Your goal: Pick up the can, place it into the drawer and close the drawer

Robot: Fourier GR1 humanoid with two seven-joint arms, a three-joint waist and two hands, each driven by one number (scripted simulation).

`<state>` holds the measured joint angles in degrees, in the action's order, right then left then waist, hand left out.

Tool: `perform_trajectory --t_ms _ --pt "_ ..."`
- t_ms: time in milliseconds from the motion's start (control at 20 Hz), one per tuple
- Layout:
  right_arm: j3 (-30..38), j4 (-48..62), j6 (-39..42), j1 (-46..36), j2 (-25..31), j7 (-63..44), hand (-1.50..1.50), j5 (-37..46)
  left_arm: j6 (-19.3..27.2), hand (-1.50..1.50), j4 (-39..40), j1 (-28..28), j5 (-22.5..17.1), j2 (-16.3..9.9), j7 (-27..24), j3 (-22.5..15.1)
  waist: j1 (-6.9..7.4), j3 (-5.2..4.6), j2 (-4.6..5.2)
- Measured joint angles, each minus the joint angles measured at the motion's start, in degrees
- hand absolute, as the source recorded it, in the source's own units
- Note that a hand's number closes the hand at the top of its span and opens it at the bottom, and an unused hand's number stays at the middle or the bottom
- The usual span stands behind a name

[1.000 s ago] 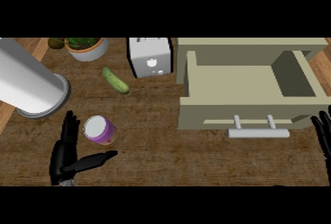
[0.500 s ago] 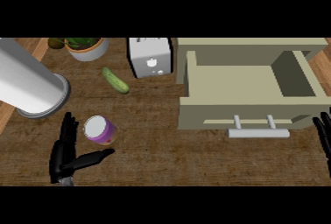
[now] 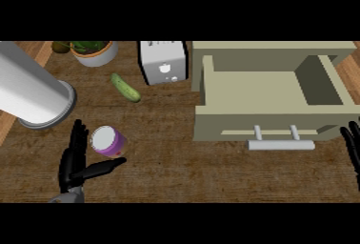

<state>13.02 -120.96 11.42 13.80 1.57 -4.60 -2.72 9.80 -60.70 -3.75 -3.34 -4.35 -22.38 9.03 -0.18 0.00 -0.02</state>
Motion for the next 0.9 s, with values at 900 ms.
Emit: perform_trajectory --t_ms 900 --pt "1.19 -0.83 1.13 1.13 -0.29 0.13 -1.50 -1.21 1.23 -1.50 16.57 -11.76 -0.81 0.29 -6.24 1.42 -0.20 -0.01 0.04"
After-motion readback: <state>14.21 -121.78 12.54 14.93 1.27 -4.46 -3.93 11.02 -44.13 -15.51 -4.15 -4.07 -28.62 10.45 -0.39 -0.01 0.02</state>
